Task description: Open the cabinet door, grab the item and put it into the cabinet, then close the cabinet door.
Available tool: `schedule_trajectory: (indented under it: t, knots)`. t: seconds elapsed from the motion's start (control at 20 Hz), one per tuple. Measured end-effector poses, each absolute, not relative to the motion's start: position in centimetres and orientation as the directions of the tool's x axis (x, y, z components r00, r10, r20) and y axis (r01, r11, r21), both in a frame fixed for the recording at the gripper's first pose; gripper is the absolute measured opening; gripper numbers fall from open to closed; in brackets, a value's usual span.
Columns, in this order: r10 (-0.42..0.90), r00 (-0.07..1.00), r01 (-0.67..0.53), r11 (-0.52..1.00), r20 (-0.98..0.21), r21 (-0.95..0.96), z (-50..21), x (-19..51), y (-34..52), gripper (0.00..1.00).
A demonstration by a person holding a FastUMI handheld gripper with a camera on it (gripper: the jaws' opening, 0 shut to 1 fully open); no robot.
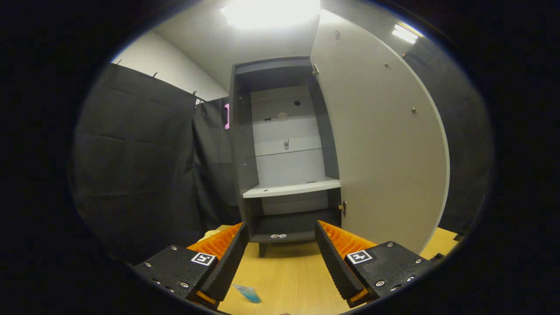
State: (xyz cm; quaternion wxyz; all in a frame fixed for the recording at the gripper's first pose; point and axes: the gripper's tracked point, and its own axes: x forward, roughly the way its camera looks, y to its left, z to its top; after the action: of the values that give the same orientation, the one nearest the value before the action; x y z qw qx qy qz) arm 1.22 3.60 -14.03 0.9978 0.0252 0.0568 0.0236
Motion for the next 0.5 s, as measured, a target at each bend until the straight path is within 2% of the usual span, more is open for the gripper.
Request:
schedule_trajectory:
  t: [0.25, 0.5]
  knots:
    - [0.089, 0.984, -0.088, 0.996, -0.155, 0.012, -19.6, 1.3, 7.3, 0.93]
    - [0.097, 0.963, -0.092, 0.995, -0.250, 0.031, -25.8, 1.0, 9.8, 0.93]
